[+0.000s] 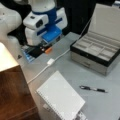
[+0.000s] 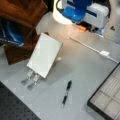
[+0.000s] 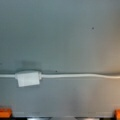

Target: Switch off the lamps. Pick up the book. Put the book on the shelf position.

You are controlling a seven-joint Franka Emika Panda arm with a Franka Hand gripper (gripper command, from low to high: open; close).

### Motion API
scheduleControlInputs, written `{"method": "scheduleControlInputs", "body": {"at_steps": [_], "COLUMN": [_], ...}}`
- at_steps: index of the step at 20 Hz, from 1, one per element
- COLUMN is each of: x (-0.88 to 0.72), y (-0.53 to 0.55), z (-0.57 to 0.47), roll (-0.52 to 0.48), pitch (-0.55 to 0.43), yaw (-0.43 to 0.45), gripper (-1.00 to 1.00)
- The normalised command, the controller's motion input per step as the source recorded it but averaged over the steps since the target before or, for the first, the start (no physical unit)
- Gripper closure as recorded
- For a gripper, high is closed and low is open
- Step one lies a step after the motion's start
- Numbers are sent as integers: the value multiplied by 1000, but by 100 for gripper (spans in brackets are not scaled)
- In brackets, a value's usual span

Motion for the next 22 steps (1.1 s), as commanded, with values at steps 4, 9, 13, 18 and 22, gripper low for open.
{"method": "scheduleControlInputs", "body": {"at_steps": [4, 9, 13, 18, 22], "x": [-25, -103, -224, -289, -398], "y": [-2, -23, -8, 93, 235], "z": [1, 10, 13, -67, -212], "roll": [15, 23, 40, 93, 133], "pitch": [-55, -68, -50, -57, -74], "yaw": [228, 188, 126, 66, 25], "gripper": [-100, -100, -100, -100, -100]}}
